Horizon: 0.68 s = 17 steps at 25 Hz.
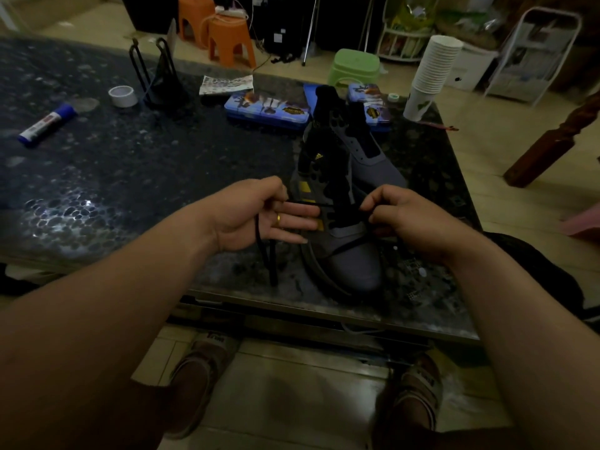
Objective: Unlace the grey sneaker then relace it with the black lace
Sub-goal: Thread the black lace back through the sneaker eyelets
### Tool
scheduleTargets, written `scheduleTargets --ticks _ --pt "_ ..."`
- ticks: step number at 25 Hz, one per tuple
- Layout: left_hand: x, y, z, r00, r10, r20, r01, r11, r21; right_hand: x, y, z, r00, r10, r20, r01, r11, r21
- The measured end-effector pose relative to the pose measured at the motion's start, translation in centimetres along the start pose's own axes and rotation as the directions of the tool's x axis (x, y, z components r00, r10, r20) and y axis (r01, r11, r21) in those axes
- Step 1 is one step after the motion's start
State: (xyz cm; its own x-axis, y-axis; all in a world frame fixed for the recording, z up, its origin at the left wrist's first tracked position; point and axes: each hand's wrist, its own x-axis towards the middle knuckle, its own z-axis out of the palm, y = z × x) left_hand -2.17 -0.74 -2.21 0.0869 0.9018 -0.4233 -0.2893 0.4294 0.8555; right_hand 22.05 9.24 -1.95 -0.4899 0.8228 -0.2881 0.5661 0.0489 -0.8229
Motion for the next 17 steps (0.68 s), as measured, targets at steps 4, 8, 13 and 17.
scheduleTargets --ticks 4,8,13,17 --pt "0.4 -0.3 -0.5 1.0 -0.017 -0.018 0.016 0.997 -0.075 -0.5 0.3 0.3 0.999 0.029 0.046 -0.021 0.989 -0.149" --pt "0.5 1.3 0.1 0.975 0.134 -0.178 -0.082 0.959 0.272 -1.1 0.3 0.6 0.998 0.055 0.008 -0.053 0.982 -0.179" --pt "-1.4 4.0 0.9 0.895 0.427 -0.13 -0.158 0.576 0.802 -1.5 -2.2 0.7 0.923 -0.245 -0.297 0.203 0.965 -0.164" --pt "-2.3 4.9 2.0 0.891 0.45 0.065 -0.285 0.44 0.851 -1.2 -5.9 2.6 0.922 -0.385 0.051 0.388 0.91 -0.148"
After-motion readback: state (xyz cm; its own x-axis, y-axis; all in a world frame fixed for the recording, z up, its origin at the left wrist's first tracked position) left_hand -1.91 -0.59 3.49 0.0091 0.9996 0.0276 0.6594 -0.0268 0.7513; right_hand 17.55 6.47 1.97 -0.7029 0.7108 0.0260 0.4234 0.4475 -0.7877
